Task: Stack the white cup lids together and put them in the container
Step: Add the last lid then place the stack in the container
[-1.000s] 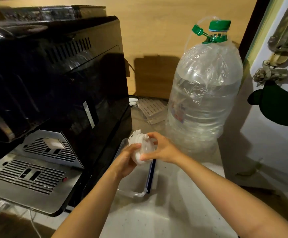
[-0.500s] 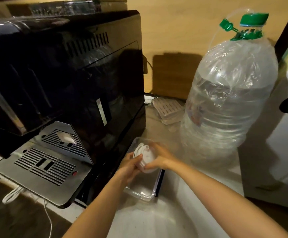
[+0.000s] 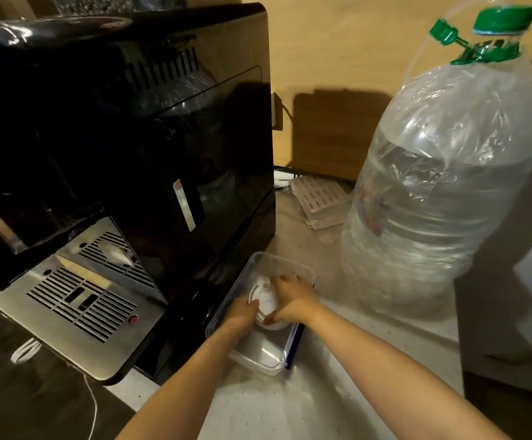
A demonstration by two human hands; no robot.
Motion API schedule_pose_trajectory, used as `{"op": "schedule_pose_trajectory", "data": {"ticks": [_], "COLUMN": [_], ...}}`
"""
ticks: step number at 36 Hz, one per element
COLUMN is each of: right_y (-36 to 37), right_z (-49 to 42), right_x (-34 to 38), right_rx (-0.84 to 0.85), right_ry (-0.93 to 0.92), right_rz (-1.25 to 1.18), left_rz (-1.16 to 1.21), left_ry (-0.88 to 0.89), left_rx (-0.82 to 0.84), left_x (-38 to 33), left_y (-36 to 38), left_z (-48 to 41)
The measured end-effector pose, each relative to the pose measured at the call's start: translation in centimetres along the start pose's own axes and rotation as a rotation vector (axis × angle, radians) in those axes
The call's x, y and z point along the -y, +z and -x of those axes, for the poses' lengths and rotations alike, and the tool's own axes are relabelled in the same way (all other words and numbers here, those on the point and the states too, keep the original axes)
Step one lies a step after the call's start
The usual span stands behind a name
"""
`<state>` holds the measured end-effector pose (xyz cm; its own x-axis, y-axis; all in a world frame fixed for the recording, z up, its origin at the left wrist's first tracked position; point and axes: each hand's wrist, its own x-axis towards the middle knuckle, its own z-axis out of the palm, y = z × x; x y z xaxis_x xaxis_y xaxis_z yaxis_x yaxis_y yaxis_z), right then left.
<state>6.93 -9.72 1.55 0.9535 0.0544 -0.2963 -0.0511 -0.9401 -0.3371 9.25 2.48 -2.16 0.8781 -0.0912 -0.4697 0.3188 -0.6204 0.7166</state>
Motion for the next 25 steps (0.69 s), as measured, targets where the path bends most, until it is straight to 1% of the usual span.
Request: {"op": "schedule_pose_trajectory", "data": {"ticks": [3, 10, 15, 19, 25], "right_y": [0.4, 0.9, 1.2, 1.4, 1.3], "right_z": [-0.3, -0.5, -0.6, -0.6, -0.3], "right_x": [0.2, 0.6, 0.5, 0.3, -0.1], "right_rx": [-0.002, 0.018, 0.025, 0.025, -0.009], "right_ry": [-0.006, -0.01, -0.019, -0.033, -0.033], "right_rz": [0.044, 0.118, 0.17, 0.164, 0.222], "left_rz": [-0.126, -0.316, -0.389, -0.421, -0.483], "left_ry": [-0.004, -0.034, -0.04, -0.037, 0.004], "left_rx": [-0.015, -0.033, -0.024, -0.022, -0.029], "left_x": [0.2, 0.1, -0.2, -0.4, -0.6], "left_y": [0.1, 0.3, 0.1, 0.1, -0.3], "left_z": [0.0, -0.3, -0.1, 0.1, 0.2]}}
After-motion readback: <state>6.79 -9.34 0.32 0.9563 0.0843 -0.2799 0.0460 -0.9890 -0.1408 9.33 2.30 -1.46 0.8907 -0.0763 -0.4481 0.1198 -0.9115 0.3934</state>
